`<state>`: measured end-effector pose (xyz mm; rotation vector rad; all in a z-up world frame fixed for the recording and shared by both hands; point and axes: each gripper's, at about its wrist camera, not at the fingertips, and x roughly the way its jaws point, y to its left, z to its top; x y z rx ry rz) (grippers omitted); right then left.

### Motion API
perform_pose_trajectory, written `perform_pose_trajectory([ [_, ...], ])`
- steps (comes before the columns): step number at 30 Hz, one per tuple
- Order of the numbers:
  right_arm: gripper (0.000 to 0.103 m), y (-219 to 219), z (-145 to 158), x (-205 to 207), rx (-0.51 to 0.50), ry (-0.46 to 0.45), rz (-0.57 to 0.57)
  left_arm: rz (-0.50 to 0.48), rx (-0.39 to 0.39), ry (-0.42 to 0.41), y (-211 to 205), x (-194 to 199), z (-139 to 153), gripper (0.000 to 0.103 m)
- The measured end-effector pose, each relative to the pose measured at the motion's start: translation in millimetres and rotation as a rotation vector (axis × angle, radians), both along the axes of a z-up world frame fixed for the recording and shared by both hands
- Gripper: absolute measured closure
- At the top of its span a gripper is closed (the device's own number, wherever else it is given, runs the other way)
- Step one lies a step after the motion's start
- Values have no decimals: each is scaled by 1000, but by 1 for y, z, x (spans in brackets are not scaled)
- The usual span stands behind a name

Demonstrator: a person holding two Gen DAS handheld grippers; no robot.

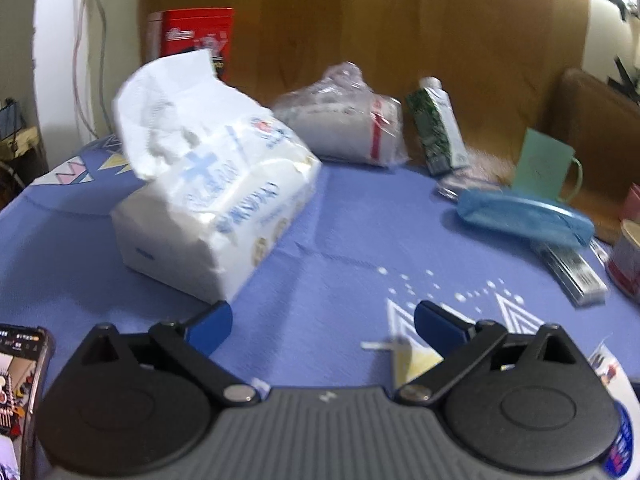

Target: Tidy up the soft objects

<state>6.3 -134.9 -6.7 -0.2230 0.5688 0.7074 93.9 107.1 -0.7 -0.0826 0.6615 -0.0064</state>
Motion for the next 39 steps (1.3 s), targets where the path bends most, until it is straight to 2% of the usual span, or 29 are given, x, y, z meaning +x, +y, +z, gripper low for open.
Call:
perform_pose_trajectory([
  [4, 16, -16, -1, -8, 32, 10, -66, -32, 37, 11, -19, -5, -2, 1],
  [8, 13, -26, -2, -10, 62, 23, -93, -82, 115, 19, -41, 0, -3, 1],
  [10, 12, -29, -2, -10, 76, 35, -110, -102, 115, 36, -47, 7, -4, 1],
  [15, 12, -38, -4, -13, 101, 41, -133, -80, 105, 48, -48, 19, -5, 0],
  [25, 11, -43, -4, -16, 108, 51, -148, -50, 102, 28, -48, 13, -7, 0],
  [29, 10, -42, -4, -16, 95, 48, -148, -63, 149, 10, -60, 13, -6, 0],
  [34, 10, -42, -4, -17, 80, 40, -163, -117, 127, 14, -76, 15, -7, 0],
  [37, 10, -44, -4, -19, 71, 37, -184, -122, 152, 4, -80, 14, -7, 0],
  [39, 10, -48, -5, -18, 75, 41, -202, -120, 141, 6, -79, 13, -7, 0],
])
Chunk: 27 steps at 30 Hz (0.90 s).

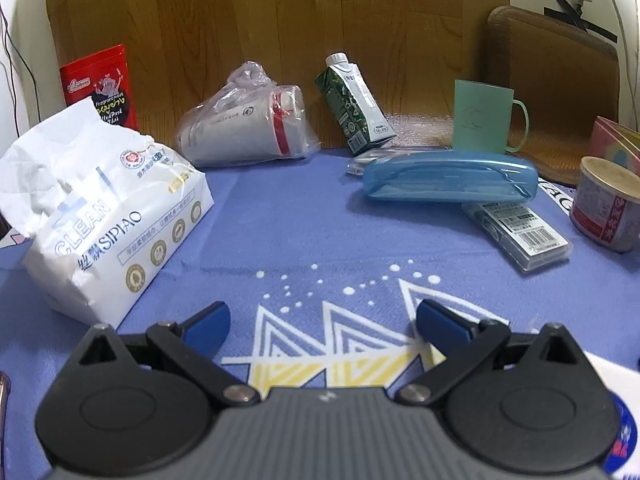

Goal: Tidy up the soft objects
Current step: 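Lower the left gripper onto the white wet-wipes pack and grasp it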

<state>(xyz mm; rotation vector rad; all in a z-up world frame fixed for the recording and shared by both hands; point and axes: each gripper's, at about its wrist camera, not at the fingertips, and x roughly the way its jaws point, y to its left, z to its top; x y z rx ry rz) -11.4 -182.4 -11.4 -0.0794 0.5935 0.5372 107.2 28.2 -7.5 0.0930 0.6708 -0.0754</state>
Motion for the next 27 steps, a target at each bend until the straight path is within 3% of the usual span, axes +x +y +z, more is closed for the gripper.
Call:
perform_pose_trajectory([
  [4, 10, -2, 0, 1, 1, 4, -35, -6, 9, -12, 0, -1, -1, 0],
  [8, 9, 1, -1, 1, -30, -4, -34, -4, -53, 6, 9, 2, -1, 0],
  [27, 6, 3, -1, 1, -36, -2, -38, -4, -43, 4, 7, 1, -1, 0],
])
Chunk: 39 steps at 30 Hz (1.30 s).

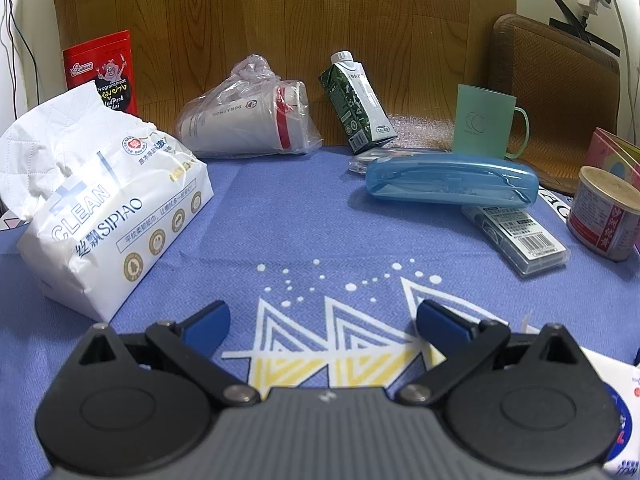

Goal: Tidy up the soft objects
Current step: 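Lower the left gripper onto the white wet-wipes pack and grasp it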

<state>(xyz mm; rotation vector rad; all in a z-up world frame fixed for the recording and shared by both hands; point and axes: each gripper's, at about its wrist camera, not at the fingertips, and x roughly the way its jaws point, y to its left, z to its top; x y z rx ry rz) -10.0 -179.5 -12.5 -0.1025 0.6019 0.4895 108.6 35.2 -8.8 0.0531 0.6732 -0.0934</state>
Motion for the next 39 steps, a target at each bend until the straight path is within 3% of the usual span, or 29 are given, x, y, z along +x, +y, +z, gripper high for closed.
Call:
perform_pose_trajectory([
  [20, 2, -1, 0, 2, 41, 15, 0, -2, 0, -2, 0, 0, 0, 0],
  [29, 2, -2, -1, -2, 3, 7, -15, 6, -1, 14, 0, 2, 0, 0],
  [39, 0, -4, -2, -9, -11, 11, 1, -34, -30, 7, 17, -38, 1, 0],
])
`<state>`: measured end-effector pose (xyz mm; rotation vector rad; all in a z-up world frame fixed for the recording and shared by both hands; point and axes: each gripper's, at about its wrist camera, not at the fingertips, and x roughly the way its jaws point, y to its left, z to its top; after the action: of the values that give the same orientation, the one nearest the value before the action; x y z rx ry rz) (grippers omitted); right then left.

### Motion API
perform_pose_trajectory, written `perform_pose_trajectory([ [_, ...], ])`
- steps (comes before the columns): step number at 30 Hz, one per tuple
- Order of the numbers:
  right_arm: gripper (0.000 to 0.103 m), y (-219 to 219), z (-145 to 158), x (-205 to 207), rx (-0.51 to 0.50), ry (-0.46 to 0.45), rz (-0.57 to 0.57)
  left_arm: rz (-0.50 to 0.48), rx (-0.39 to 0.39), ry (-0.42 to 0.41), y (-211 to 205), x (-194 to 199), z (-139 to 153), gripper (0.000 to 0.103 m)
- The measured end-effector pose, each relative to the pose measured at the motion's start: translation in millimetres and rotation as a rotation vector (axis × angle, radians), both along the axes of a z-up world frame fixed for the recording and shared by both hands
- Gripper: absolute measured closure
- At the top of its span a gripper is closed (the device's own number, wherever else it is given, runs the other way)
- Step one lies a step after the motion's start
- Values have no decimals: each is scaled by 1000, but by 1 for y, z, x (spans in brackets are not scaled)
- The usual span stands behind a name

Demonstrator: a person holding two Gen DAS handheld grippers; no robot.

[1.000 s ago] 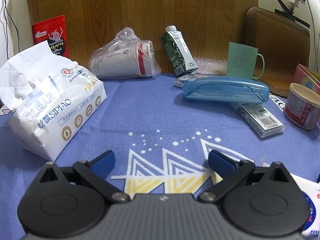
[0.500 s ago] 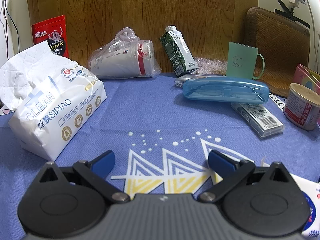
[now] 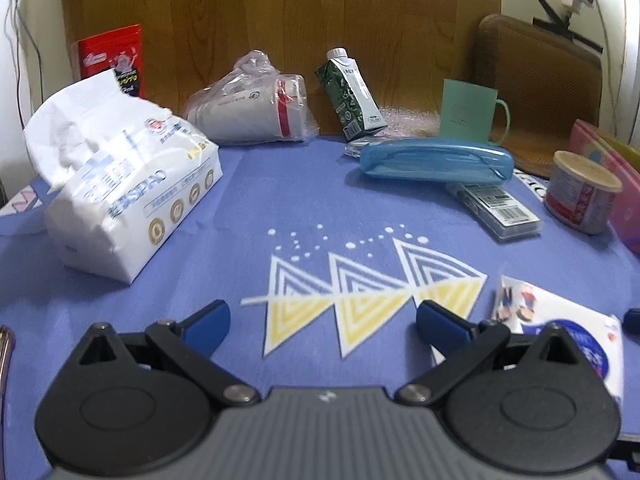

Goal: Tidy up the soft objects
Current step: 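Lower the left gripper onto the white wet-wipes pack and grasp it, then carry the wet-wipes pack with the left gripper into the pink tin and release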

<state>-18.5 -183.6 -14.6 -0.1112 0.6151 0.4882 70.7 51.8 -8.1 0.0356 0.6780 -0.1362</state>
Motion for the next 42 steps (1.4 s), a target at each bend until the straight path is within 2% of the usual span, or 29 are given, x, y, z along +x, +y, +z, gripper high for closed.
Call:
perform_pose_trajectory([
  [3, 0, -2, 0, -1, -1, 0, 8, 5, -85, -13, 14, -11, 5, 0],
  [5, 0, -2, 0, -2, -3, -1, 11, -5, -115, -2, 17, -13, 9, 0],
  [9, 0, -1, 0, -3, -11, -3, 7, -92, -181, -6, 11, -12, 20, 1],
  [11, 0, -1, 0, -3, -12, -4, 5, -171, -245, 23, 4, -8, 22, 5],
  [14, 0, 0, 0, -4, -10, -9, -2, -241, -283, 88, -10, -2, 17, 17],
  [15, 0, -1, 0, -4, -8, -9, 2, -256, -280, 105, -16, -1, 13, 20],
  [17, 1, 1, 0, -4, -3, -12, 15, -284, -219, 85, -30, -6, 13, 25],
  [18, 4, 2, 0, -4, 0, -18, 26, -305, -211, 89, -35, -7, 12, 34],
  [19, 15, 3, 1, -6, 8, -28, 46, -338, -214, 98, -42, -9, 13, 41],
  [20, 33, 4, 3, -8, 8, -40, 59, -368, -215, 112, -49, -12, 13, 39],
  [22, 56, 5, 4, -9, 7, -52, 63, -370, -160, 100, -62, -20, 14, 40],
  [23, 64, 3, 5, -8, 4, -57, 53, -378, -156, 99, -67, -22, 16, 41],
  [25, 75, -7, 5, -6, 36, -44, 27, -394, -159, 83, -76, -25, 25, 43],
  [27, 76, -20, 10, -7, 67, -62, -2, -421, -142, 39, -90, -28, 37, 43],
  [30, 76, -38, 23, -16, 70, -143, -63, -473, -130, -21, -122, -24, 58, 43],
  [32, 76, -56, 36, -23, 59, -210, -125, -527, -131, -58, -148, -19, 70, 43],
  [36, 75, -100, 51, -26, 50, -271, -266, -648, -122, -120, -214, -7, 88, 43],
  [39, 75, -136, 56, -24, 37, -279, -392, -723, -133, -109, -266, 7, 88, 43],
  [42, 75, -171, 53, -14, 40, -236, -503, -760, -130, -83, -311, 19, 81, 43],
])
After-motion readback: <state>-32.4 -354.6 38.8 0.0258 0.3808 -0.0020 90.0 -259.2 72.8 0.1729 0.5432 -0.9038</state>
